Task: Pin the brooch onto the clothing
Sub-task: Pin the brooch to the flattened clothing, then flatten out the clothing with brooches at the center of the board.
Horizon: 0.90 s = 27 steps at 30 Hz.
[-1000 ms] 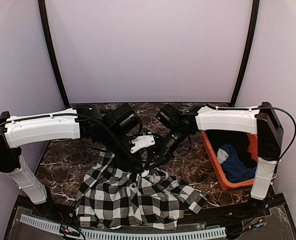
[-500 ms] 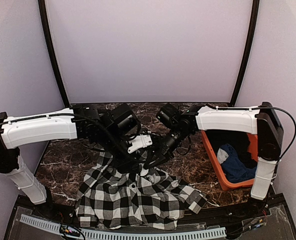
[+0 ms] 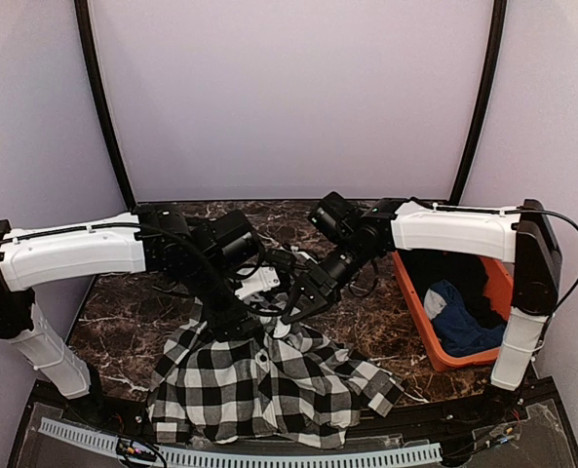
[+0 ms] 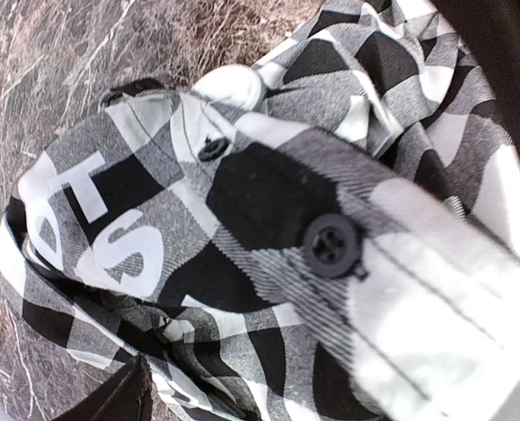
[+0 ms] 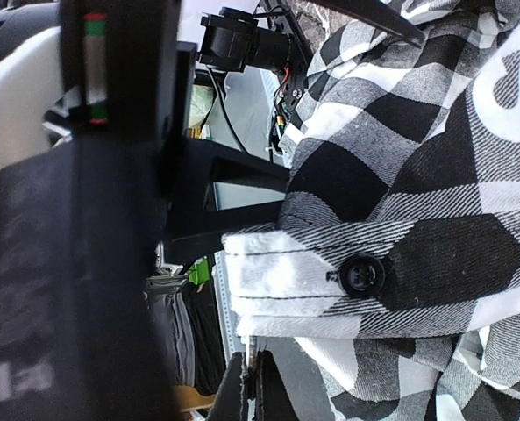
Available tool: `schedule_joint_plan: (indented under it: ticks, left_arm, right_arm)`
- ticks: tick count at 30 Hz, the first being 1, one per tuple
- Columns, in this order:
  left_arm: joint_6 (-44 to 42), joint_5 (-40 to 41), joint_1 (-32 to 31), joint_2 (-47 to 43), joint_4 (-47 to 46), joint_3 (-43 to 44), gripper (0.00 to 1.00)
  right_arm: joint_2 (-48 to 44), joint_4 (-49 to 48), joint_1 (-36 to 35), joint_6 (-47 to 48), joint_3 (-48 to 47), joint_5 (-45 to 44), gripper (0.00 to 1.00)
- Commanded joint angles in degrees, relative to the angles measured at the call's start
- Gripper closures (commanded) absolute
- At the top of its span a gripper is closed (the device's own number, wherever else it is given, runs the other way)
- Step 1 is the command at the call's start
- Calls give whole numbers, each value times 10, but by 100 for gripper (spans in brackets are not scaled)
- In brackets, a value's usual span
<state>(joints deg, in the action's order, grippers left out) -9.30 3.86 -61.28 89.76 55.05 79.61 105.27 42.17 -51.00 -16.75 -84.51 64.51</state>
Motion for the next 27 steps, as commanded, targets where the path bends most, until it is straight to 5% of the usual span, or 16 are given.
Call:
schedule_joint_plan:
  ticks: [1, 12, 21, 27]
  left_arm:
    - [15, 17, 4, -16, 12, -27, 19]
    - [52, 31, 17, -45, -12, -94, 64]
    - [70, 36, 23, -78, -13, -143, 66]
    - [74, 52, 32, -95, -2, -155, 60]
  right_arm:
    - [-22, 8, -3, 25, -15, 11, 100]
    - [-42, 28, -5, 35, -4, 3, 98]
    - [-69, -66, -6, -27, 13, 87, 74]
    - [-71, -61, -4, -23, 6, 64, 63]
